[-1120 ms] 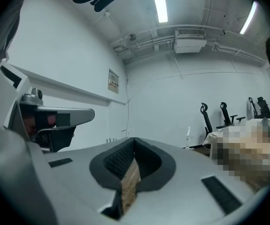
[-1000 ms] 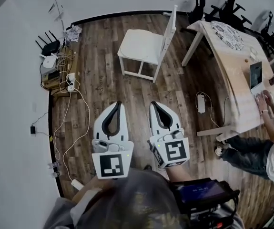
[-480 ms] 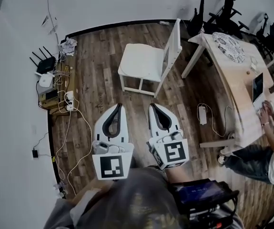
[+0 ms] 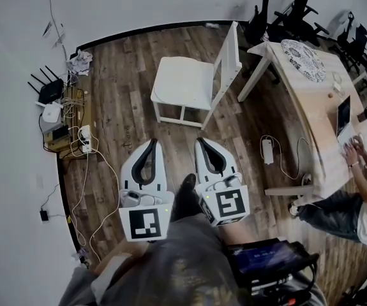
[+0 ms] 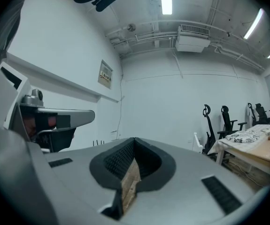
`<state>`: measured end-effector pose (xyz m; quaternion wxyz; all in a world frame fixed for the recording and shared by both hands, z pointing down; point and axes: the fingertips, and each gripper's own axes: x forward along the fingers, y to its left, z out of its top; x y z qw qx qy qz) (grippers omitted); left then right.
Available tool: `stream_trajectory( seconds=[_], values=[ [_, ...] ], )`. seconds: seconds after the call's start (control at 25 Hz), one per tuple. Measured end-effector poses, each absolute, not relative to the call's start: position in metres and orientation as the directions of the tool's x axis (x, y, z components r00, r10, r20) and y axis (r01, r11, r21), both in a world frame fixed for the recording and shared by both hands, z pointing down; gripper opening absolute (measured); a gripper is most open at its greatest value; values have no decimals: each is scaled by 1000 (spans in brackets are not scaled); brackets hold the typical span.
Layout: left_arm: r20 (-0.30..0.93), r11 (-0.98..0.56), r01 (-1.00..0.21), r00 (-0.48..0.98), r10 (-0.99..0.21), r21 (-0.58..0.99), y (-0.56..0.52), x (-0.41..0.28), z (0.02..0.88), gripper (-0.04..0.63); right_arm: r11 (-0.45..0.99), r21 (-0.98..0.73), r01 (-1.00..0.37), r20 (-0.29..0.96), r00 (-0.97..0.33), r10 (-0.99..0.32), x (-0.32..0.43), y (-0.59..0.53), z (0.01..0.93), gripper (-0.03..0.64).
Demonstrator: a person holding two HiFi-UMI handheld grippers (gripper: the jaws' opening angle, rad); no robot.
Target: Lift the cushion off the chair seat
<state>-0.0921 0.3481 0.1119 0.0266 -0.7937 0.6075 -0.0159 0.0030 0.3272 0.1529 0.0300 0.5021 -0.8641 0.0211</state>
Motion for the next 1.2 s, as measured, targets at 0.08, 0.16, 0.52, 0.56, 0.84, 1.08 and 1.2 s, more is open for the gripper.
stream_trajectory(
  seconds=[0.08, 0.16, 0.52, 0.56, 0.84, 1.08, 1.2],
  values=[
    [-2, -262, -963, 262, -965, -60, 337, -93, 114, 6, 494, -7, -869, 77, -493, -866, 2, 316, 155, 8],
    [3, -259, -964, 259, -966, -57, 323, -96, 116, 6, 496, -9, -869, 80, -495, -865, -1, 301, 158, 8],
    [17, -256, -965, 255, -967, -58, 238, -98, 120, 6, 504, -25, -863, 110, -504, -857, -5, 220, 171, 8],
    [21, -258, -964, 257, -966, -59, 228, -97, 121, 6, 505, -30, -863, 117, -505, -855, -5, 210, 173, 8],
    [33, -254, -964, 252, -967, -78, 157, -88, 117, 6, 498, -52, -866, 120, -501, -857, 5, 134, 168, 8],
    [3, -241, -964, 243, -970, -114, 124, -82, 99, 6, 497, -64, -866, 79, -500, -862, 15, 96, 155, 8],
    [-3, -239, -964, 241, -970, -120, 113, -81, 96, 6, 509, -61, -859, 53, -512, -857, 15, 84, 155, 8]
  ],
)
